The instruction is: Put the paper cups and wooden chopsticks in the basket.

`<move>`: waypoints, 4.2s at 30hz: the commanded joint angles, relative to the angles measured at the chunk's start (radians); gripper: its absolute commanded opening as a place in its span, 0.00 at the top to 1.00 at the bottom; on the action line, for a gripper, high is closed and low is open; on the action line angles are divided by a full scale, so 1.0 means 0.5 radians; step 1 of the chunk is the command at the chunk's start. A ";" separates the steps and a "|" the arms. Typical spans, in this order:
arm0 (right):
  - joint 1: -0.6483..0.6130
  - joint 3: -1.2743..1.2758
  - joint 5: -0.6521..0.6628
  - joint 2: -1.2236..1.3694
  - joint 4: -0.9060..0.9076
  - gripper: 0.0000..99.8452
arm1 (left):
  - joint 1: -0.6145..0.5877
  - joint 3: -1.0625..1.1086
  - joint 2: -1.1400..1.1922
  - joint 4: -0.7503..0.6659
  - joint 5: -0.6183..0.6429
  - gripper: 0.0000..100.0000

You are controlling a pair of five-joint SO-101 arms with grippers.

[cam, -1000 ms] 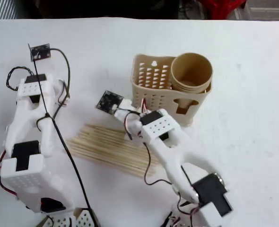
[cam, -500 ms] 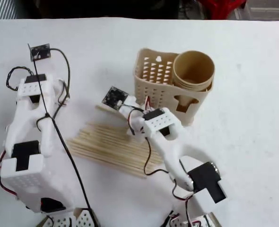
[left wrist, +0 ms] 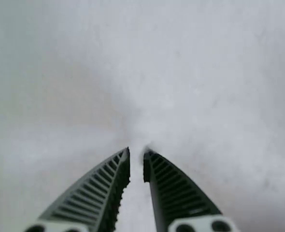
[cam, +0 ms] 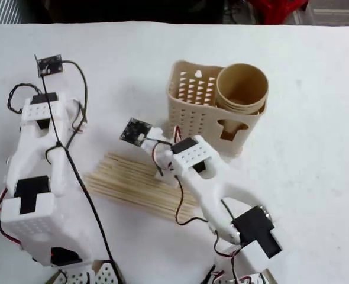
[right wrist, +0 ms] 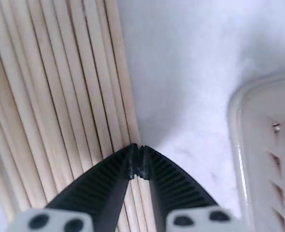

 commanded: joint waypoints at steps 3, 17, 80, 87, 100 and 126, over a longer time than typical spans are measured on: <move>-0.026 0.000 -0.009 -0.204 0.137 0.98 | -0.011 -0.009 -0.014 -0.031 0.009 0.93; 0.023 0.221 -0.058 -0.895 0.318 0.98 | -0.011 -0.009 -0.011 -0.037 0.009 0.93; -0.229 0.028 -0.043 -0.189 -0.183 0.84 | -0.017 -0.009 -0.008 -0.037 0.009 0.93; -0.219 -0.021 0.034 -0.032 -0.180 0.85 | -0.017 -0.009 -0.008 -0.037 0.009 0.93; -0.084 -0.031 0.031 -0.112 -0.133 0.98 | -0.011 -0.009 -0.008 -0.040 0.009 0.93; -0.081 -0.031 -0.095 -1.026 0.204 0.98 | -0.011 -0.009 -0.008 -0.040 0.009 0.93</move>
